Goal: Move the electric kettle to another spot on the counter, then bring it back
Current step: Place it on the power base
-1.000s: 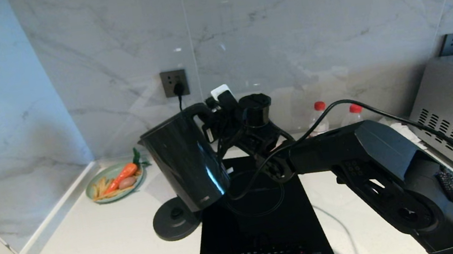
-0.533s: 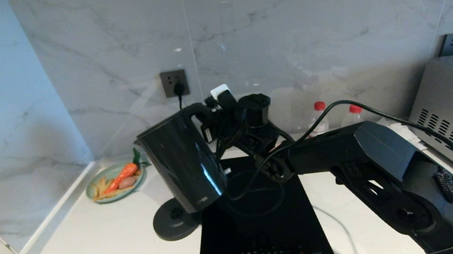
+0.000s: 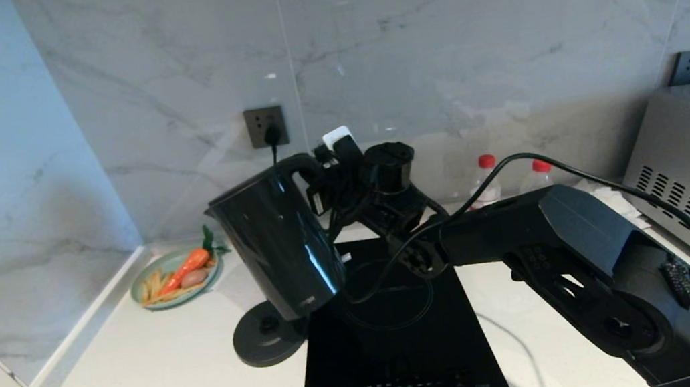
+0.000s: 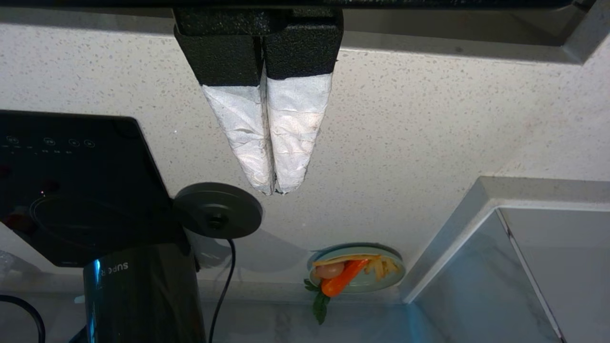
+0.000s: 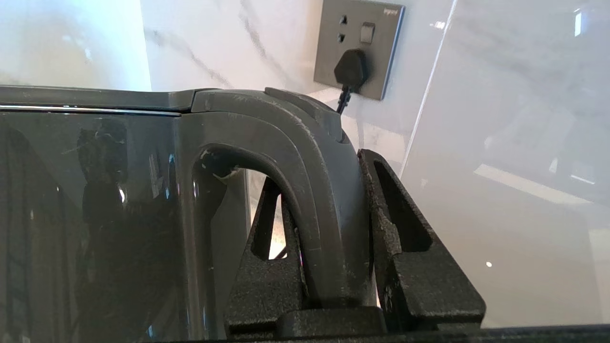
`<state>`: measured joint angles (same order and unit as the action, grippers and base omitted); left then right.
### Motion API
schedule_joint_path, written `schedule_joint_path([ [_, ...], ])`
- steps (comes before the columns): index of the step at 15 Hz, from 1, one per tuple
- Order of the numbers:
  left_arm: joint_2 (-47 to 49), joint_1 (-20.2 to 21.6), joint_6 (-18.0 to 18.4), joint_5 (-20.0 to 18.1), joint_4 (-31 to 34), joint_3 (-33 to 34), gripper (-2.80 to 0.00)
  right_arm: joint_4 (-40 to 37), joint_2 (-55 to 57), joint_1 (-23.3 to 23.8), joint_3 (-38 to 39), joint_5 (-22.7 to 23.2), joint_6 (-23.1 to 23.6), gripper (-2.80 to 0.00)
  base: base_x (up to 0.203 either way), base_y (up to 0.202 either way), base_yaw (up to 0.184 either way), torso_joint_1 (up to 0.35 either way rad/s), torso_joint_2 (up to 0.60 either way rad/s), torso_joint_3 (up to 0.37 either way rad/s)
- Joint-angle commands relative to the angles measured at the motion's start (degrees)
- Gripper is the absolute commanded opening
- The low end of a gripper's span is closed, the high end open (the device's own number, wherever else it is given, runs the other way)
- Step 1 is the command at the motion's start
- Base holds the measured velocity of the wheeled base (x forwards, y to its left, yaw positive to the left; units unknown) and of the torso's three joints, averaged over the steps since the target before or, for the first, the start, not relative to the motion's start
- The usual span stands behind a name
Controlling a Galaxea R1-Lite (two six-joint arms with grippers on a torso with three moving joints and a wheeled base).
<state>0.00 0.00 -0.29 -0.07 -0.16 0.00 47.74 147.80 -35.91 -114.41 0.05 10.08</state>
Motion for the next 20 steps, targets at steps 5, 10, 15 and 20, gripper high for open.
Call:
schedule_joint_path([
  [5,-0.09,0.0,0.03,-0.01,-0.02,0.18,-2.8,1.86,0.33,-0.58,0.02,-2.04,0.37,-2.8,0.0,0.0,0.0,0.0,0.0,0.0],
  [10,-0.09,0.0,0.03,-0.01,-0.02,0.18,-2.8,2.05,1.14,-2.18,0.06,-2.16,1.86,-2.8,0.0,0.0,0.0,0.0,0.0,0.0],
  [15,-0.09,0.0,0.03,-0.01,-0.02,0.18,-2.8,2.36,0.83,-2.95,1.03,-11.03,2.61,-2.8,0.0,0.0,0.0,0.0,0.0,0.0],
  [20,-0.09,0.0,-0.04,-0.01,-0.02,0.18,-2.8,1.92,-0.05,-2.93,1.03,-9.82,2.49,-2.8,0.0,0.0,0.0,0.0,0.0,0.0],
])
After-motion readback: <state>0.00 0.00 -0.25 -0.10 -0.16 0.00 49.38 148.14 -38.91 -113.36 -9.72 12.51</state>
